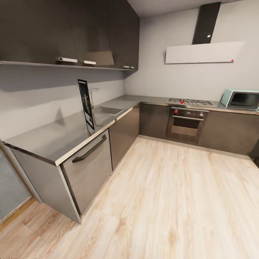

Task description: Pick up the poster from the kitchen countertop and hang it on one of the wall nails in the kitchen.

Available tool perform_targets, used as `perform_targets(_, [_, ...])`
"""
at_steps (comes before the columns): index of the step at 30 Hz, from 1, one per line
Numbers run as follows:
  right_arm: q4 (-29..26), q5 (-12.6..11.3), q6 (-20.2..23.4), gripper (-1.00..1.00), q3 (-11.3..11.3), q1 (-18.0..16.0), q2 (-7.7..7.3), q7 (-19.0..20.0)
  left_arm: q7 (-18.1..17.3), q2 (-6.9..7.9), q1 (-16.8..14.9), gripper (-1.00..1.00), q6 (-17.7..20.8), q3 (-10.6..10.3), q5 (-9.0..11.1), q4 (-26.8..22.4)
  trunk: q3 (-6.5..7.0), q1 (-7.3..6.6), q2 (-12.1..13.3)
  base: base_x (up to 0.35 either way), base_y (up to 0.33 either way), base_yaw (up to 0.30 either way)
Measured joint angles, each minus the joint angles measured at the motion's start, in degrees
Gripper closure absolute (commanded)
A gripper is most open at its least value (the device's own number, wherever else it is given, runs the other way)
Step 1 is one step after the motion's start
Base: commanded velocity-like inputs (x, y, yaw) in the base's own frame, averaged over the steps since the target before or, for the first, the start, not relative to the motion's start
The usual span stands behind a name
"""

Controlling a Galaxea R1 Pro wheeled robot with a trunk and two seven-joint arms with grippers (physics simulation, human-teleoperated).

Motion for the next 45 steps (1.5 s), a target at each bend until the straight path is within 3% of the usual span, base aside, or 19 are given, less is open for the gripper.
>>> perform_targets(13, [0.0, 0.1, -0.1, -1.00, 0.0, 0.0, 0.09, -0.2, 0.0, 0.00, 0.0, -1.00, 0.0, 0.0, 0.0, 0.0, 0.00, 0.00, 0.0, 0.207, -0.225, 0.282])
perform_targets(32, [0.0, 0.1, -0.1, -1.00, 0.0, 0.0, 0.23, -0.2, 0.0, 0.00, 0.0, -1.00, 0.0, 0.0, 0.0, 0.0, -0.02, 0.02, 0.0, 0.028, -0.034, 0.293])
perform_targets(45, [0.1, 0.1, 0.0, -1.00, 0.0, 0.0, 0.16, -0.1, 0.0, 0.00, 0.0, -1.00, 0.0, 0.0, 0.0, 0.0, -0.05, -0.01, 0.0, 0.186, -0.208, 0.203])
